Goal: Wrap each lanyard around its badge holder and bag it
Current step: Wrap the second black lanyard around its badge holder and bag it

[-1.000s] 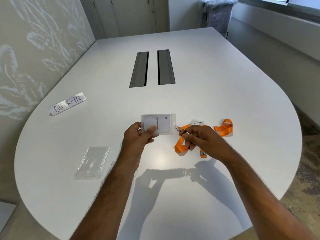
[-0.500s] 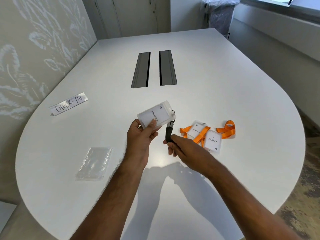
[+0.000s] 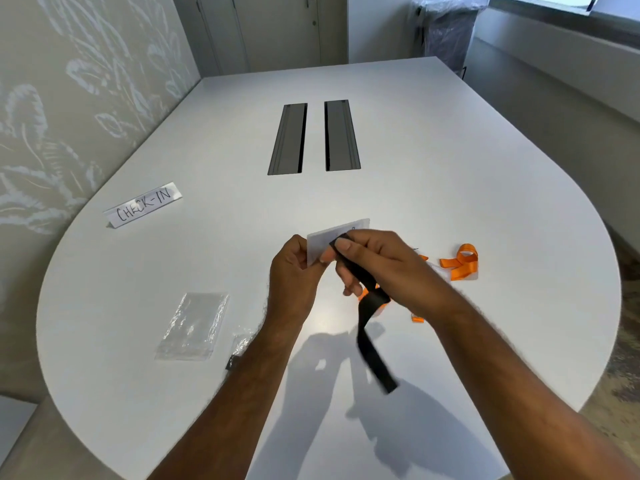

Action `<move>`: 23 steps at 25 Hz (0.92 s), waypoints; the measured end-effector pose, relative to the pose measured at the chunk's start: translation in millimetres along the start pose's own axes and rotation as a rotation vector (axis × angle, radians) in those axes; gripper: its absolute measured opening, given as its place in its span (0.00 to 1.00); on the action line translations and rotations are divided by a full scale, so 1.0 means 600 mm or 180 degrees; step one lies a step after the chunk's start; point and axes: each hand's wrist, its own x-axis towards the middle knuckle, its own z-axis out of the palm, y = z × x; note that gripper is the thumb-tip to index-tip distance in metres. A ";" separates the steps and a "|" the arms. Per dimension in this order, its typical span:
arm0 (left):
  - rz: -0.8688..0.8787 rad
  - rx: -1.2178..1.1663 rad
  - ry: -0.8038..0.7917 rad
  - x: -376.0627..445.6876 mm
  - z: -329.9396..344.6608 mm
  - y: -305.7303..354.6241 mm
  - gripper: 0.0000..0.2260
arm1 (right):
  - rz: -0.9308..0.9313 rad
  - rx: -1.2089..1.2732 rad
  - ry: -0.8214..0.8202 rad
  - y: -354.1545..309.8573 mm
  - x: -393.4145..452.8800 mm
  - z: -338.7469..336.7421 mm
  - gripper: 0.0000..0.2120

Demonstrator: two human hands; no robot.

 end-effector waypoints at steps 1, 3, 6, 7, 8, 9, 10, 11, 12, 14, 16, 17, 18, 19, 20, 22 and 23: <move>0.0032 0.0143 -0.0039 0.001 0.000 -0.002 0.18 | -0.0015 -0.0025 -0.0032 -0.006 0.005 -0.006 0.15; 0.0103 0.0373 -0.0143 0.002 -0.003 -0.008 0.21 | -0.0049 -0.0067 -0.0048 -0.015 0.011 -0.016 0.14; 0.0167 0.0886 -0.0161 0.009 -0.008 -0.022 0.15 | -0.0124 0.0207 -0.0027 -0.024 0.017 -0.028 0.15; 0.0228 0.1110 -0.0160 0.010 -0.009 -0.025 0.14 | -0.0152 0.0285 -0.0035 -0.026 0.018 -0.031 0.15; 0.0281 0.1287 -0.0170 0.009 -0.010 -0.028 0.14 | -0.0171 0.0313 -0.0038 -0.028 0.020 -0.035 0.16; 0.0316 0.1385 -0.0190 0.007 -0.011 -0.031 0.14 | -0.0178 0.0321 -0.0025 -0.029 0.022 -0.039 0.16; 0.0345 0.1424 -0.0209 0.006 -0.012 -0.032 0.14 | -0.0166 0.0362 0.0003 -0.029 0.024 -0.042 0.17; 0.0368 0.1433 -0.0219 0.005 -0.013 -0.034 0.15 | -0.0141 0.0435 0.0031 -0.029 0.026 -0.046 0.18; 0.0374 0.1435 -0.0227 0.005 -0.016 -0.034 0.15 | -0.0116 0.0496 0.0050 -0.029 0.028 -0.050 0.19; 0.0335 0.1451 -0.0284 0.005 -0.023 -0.031 0.14 | -0.0084 0.0459 0.0086 -0.028 0.031 -0.061 0.20; 0.0240 0.1407 -0.0420 0.003 -0.028 -0.028 0.13 | -0.0065 0.0299 0.0107 -0.026 0.034 -0.071 0.21; 0.0153 0.1298 -0.0534 0.003 -0.030 -0.026 0.12 | -0.0046 0.0256 0.0114 -0.024 0.036 -0.074 0.21; 0.0062 0.1122 -0.0682 0.002 -0.032 -0.024 0.12 | -0.0024 0.0243 0.0130 -0.022 0.039 -0.075 0.21; -0.0004 0.0937 -0.0862 0.000 -0.035 -0.022 0.11 | -0.0002 0.0230 0.0160 -0.020 0.041 -0.076 0.21; -0.0039 0.0805 -0.1050 -0.001 -0.038 -0.021 0.10 | 0.0016 0.0188 0.0207 -0.017 0.044 -0.078 0.21; -0.0080 0.0715 -0.1377 -0.004 -0.045 -0.019 0.09 | 0.0047 0.0013 0.0308 -0.010 0.048 -0.085 0.22; -0.0105 0.0665 -0.1492 -0.008 -0.048 -0.019 0.09 | 0.0060 -0.0096 0.0361 -0.006 0.049 -0.091 0.22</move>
